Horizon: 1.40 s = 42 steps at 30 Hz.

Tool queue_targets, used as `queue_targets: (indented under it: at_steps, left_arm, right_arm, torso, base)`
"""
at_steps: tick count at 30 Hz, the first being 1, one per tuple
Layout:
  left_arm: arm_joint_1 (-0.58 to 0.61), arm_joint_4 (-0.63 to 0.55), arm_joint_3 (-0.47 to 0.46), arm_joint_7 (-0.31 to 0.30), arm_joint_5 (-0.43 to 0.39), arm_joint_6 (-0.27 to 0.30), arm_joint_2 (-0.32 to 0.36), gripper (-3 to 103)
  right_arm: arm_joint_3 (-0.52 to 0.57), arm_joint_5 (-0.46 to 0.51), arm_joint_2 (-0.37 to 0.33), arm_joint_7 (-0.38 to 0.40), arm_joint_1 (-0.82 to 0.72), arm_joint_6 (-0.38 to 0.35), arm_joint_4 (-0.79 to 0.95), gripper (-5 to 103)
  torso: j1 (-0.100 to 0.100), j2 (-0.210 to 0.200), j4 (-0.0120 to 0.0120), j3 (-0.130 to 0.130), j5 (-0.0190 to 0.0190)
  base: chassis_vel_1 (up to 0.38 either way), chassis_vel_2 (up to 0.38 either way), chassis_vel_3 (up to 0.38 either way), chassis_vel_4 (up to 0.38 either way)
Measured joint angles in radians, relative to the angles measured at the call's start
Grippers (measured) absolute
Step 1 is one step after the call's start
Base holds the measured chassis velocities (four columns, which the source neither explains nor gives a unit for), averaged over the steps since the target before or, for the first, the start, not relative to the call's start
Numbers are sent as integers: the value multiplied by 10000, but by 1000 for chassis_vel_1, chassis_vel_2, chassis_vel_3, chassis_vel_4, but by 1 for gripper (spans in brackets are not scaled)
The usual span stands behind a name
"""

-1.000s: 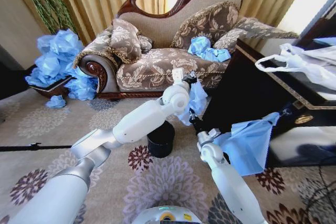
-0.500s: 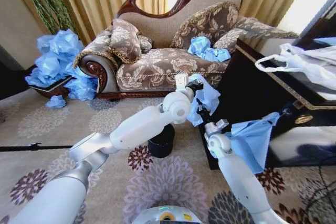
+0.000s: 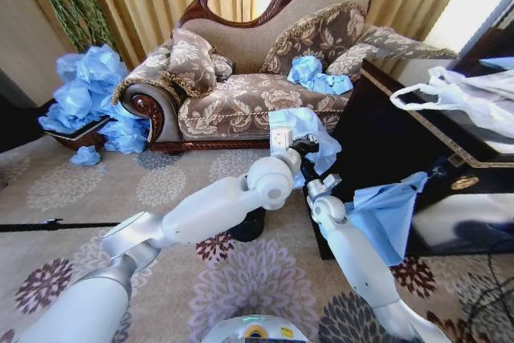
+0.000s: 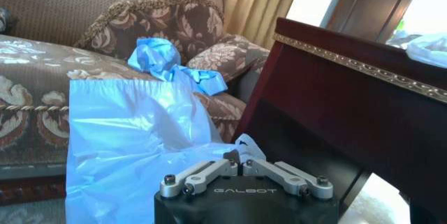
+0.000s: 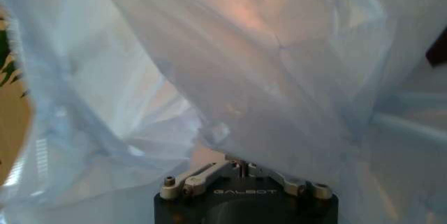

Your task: Place a garbage bag over the trash bin.

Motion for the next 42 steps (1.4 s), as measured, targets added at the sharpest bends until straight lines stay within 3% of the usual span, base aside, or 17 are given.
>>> queue_targets:
  at_steps: [10,12,21,24,27,29,35,38,40,42]
  left_arm:
    - [354,-309,-454,-121,116,287,791,0]
    - [521,-621,-514,186,-34,311,1154,0]
    - [691,-1267,-685,1304,-306,158,1456,0]
    - [713,-1357,-769,1316,-457,92,1465,0]
    - [905,-1663,-985,878,-1062,-76,1410,0]
    - [1514,-2051,-1353,601,-1459,-175,1559,0]
    - [3006,-2524,-2395,682,-1556,-298,2183,0]
    - [3905,-2727,-3595,775,-1720,-405,2458,0]
    - [4056,-2759,-3854,775,-1819,-427,2486,0]
    - [4440,-2866,-4488,753,-2121,-517,2552,0]
  right_arm:
    - [244,-33,-26,-52,148,-98,-107,0]
    - [130,-33,81,-35,295,-131,-139,0]
    - [-708,-201,799,87,720,-181,-635,0]
    - [-919,-275,901,100,721,-176,-653,0]
    - [-1118,-366,1106,165,740,-169,-653,0]
    - [-1356,-468,1079,216,752,-240,-608,0]
    - [-1866,-642,768,196,619,-513,-457,0]
    - [-2540,-668,511,198,572,-1128,-308,0]
    - [-2685,-667,471,209,581,-1303,-289,0]
    - [-3028,-574,451,360,694,-1998,-243,0]
  torso:
    - [0,0,-1,0,-2]
    - [0,0,0,0,-3]
    - [0,0,1,0,-2]
    - [0,0,0,0,-2]
    - [0,0,0,0,1]
    - [0,1,-3,0,-1]
    - [0,0,1,-1,-2]
    - [0,0,3,-1,-2]
    - [-1,1,2,-1,-2]
    - [0,1,-2,-1,-1]
  base:
    - [0,0,0,0]
    - [0,0,0,0]
    - [0,0,0,0]
    - [0,0,0,0]
    - [0,0,0,0]
    - [0,0,0,0]
    - [0,0,0,0]
    - [0,0,0,0]
    - [0,0,0,0]
    - [0,0,0,0]
